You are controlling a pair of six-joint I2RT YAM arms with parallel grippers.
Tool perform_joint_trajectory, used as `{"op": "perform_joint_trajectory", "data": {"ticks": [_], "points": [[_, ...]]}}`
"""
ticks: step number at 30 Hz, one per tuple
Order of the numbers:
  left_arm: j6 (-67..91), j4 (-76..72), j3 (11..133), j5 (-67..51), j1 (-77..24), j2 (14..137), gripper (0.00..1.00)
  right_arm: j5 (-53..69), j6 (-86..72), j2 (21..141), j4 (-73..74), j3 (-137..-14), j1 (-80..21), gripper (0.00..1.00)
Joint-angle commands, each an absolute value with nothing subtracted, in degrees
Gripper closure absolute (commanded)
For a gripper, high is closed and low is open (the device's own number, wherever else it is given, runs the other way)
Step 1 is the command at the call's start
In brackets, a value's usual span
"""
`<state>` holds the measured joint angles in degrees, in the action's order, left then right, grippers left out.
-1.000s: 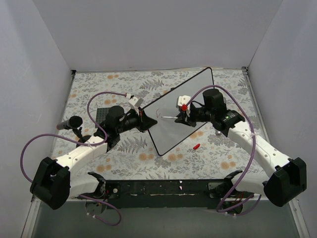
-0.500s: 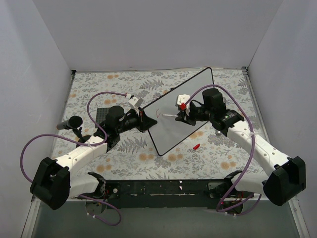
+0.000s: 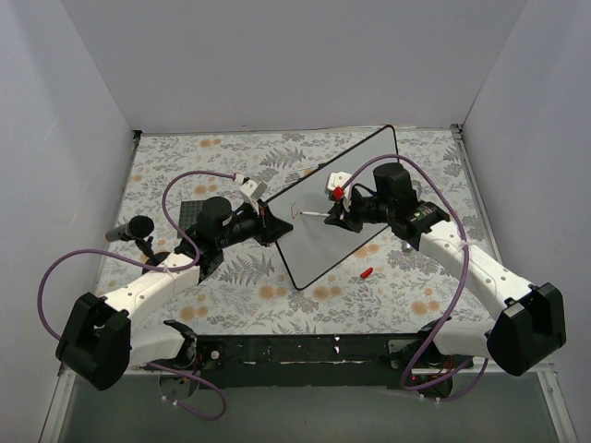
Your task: Write a sentence on the whiteboard
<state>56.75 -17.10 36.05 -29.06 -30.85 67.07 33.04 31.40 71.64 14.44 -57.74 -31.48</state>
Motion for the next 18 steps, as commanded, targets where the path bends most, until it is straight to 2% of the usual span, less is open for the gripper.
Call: {"op": "perform_joint_trajectory", "data": {"ticks": [1,18], "points": [[53.09,-16.87,37.53,-30.67,-31.03,65.92,1.00,31.12,29.01,71.72,9.58,-60.91,-31.29,0.99],[52.82,-16.61,37.53,-30.59,-31.03,65.83,1.00,28.91,26.19,70.93,7.91,-59.68,-29.09,0.99]]}}
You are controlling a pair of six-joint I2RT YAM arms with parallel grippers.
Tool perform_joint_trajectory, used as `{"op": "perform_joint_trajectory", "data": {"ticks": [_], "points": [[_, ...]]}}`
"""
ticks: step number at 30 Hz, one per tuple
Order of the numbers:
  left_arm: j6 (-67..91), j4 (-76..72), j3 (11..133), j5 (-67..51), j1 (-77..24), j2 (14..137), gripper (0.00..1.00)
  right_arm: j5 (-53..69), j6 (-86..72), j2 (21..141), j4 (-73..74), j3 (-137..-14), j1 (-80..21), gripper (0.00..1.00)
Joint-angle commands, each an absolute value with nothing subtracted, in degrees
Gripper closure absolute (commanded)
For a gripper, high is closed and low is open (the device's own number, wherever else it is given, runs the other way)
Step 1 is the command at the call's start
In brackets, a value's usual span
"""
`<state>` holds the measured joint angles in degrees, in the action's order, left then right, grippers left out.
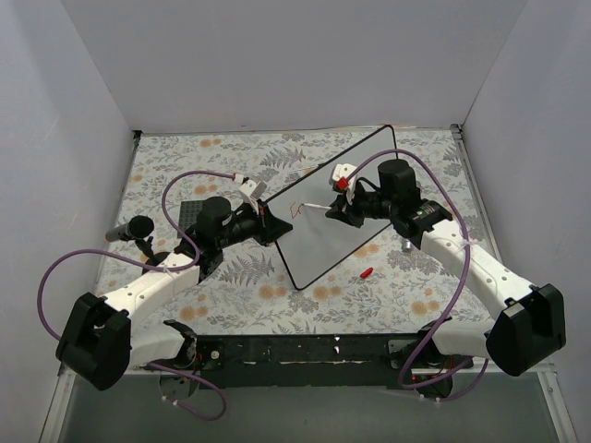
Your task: Write a sentence on the whiteboard
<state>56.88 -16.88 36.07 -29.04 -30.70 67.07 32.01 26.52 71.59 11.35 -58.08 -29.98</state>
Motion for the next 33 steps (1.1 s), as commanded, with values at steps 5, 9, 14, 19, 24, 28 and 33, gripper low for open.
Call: {"op": "perform_joint_trajectory", "data": {"ticks": [5,9,14,19,24,28,33], "points": [[52.65,-16.44,37.62,-30.50,-31.03,65.83,1.00,30.06,28.03,71.01,10.10,-58.80,-28.92,0.99],[52.56,-16.35,37.71,-30.50,-31.03,65.83,1.00,31.37,29.27,71.28,11.42,-58.10,-28.92,0.99],[52.47,-16.26,37.97,-30.50,-31.03,65.92,1.00,31.99,29.97,71.72,12.74,-57.57,-28.92,0.99],[52.38,-16.26,38.06,-30.50,-31.03,66.01,1.00,32.61,30.50,71.89,13.27,-56.95,-28.92,0.99],[52.38,-16.26,38.23,-30.67,-31.03,66.27,1.00,33.92,30.67,72.07,13.62,-56.43,-29.00,0.99],[52.30,-16.35,38.32,-30.76,-31.03,66.44,1.00,34.89,30.41,72.51,13.71,-56.78,-29.00,0.99],[52.38,-16.44,38.41,-30.76,-31.02,66.45,1.00,35.86,30.15,73.56,14.24,-57.66,-29.53,0.99]]}}
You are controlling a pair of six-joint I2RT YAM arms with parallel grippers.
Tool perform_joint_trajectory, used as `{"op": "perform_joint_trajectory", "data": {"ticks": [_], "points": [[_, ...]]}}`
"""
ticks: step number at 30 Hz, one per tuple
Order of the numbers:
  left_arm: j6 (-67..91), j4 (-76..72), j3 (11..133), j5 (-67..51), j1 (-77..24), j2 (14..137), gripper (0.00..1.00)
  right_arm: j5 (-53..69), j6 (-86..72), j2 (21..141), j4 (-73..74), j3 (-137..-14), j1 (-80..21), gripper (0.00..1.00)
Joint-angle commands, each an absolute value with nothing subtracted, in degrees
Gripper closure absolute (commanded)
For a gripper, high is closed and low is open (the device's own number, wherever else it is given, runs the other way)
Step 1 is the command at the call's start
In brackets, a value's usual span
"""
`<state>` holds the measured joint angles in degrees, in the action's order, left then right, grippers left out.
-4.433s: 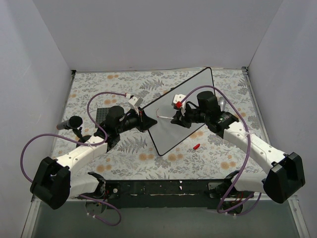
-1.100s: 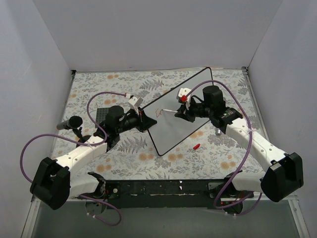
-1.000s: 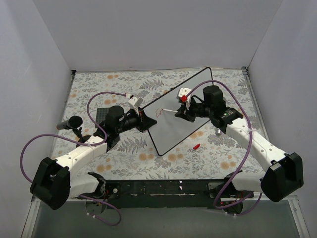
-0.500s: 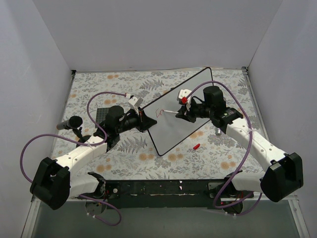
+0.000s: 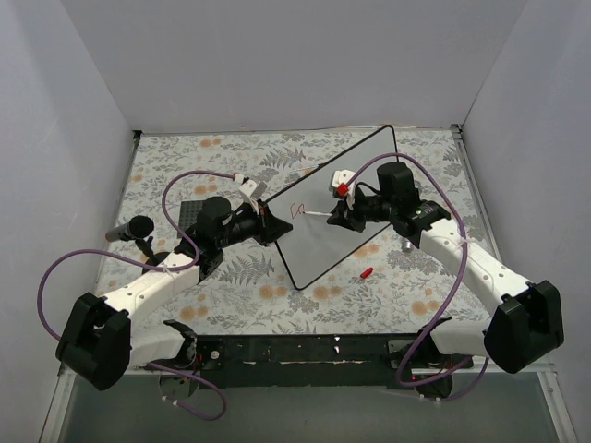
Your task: Write a sentence on the whiteboard
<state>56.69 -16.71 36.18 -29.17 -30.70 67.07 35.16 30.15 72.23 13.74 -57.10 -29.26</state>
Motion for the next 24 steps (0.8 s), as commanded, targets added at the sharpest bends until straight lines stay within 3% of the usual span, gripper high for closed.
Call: {"op": "perform_joint_trajectory", "data": {"ticks": [1,24], "points": [[52.30,-16.44,38.41,-30.76,-31.03,66.45,1.00,35.86,30.06,73.48,14.24,-57.66,-29.62,0.99],[52.29,-16.08,38.14,-30.67,-31.02,66.09,1.00,36.74,27.86,69.17,12.75,-60.65,-27.43,0.99]]}}
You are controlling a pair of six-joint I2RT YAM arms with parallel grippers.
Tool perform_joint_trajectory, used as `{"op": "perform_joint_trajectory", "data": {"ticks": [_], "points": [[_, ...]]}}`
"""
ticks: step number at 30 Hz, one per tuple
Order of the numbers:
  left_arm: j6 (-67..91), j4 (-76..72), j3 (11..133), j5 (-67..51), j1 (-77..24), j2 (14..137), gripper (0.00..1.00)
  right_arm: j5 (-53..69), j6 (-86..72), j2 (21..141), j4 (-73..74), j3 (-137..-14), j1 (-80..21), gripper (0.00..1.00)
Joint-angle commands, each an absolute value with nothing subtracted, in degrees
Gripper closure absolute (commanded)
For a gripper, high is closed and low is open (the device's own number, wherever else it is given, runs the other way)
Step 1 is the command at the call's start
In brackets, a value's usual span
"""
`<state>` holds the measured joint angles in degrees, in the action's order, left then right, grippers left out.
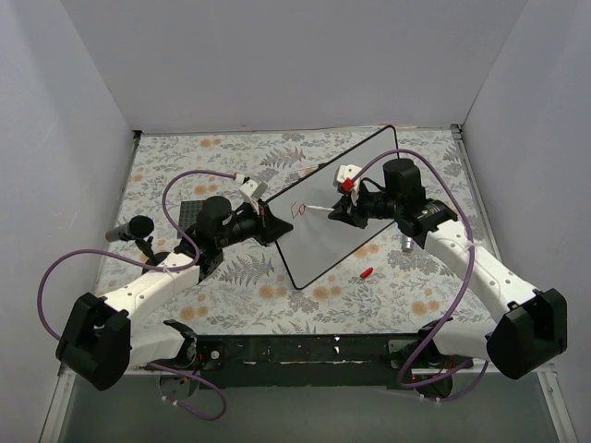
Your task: Write a sentence on the whiteboard
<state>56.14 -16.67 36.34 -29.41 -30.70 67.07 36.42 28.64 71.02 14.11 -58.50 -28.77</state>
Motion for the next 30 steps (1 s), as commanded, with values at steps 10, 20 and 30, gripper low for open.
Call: {"op": "perform_joint_trajectory", "data": {"ticks": [10,20,30], "points": [[52.29,-16.17,38.06,-31.11,-30.94,66.09,1.00,35.86,26.90,71.72,11.16,-60.82,-26.89,0.99],[52.12,-15.91,38.14,-31.03,-31.02,66.10,1.00,36.21,27.51,72.33,11.86,-59.77,-26.81,0.99],[51.94,-15.82,38.14,-30.94,-30.94,66.01,1.00,35.95,29.09,71.72,13.53,-57.83,-26.89,0.99]]}}
